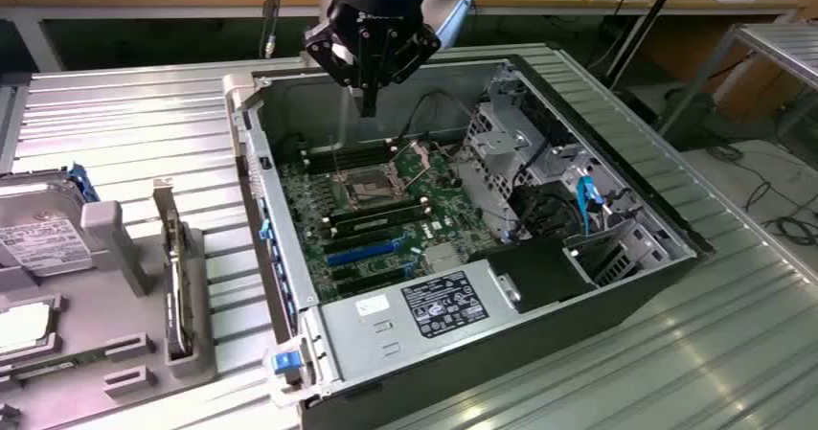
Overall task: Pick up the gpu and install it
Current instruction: 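Reach for the gpu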
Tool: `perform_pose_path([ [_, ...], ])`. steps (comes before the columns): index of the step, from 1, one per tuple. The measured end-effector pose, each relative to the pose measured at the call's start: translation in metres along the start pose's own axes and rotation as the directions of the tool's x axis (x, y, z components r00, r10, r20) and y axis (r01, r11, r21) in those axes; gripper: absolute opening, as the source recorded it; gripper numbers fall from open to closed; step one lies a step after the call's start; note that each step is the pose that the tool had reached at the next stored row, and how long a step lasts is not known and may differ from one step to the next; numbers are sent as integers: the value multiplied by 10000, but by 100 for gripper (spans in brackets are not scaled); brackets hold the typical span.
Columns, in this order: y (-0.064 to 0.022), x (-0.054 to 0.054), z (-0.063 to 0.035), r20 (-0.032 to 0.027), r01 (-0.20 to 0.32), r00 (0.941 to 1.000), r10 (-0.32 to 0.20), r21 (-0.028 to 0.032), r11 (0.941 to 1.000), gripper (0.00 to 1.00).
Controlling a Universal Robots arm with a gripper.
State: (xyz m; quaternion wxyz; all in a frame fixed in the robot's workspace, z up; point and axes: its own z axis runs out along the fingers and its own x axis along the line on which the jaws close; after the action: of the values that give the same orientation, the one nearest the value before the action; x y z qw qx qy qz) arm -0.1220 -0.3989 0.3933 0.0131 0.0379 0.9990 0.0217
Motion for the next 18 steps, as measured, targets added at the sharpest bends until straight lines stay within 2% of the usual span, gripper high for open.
perform_pose_path([
  [6, 0, 1, 0, 0, 0, 10000, 0, 1, 10000, 11],
  [11, -7, 90, -2, 0, 0, 10000, 0, 0, 10000, 11],
  [18, -10, 136, -4, 0, -1, 10000, 1, 1, 10000, 11],
])
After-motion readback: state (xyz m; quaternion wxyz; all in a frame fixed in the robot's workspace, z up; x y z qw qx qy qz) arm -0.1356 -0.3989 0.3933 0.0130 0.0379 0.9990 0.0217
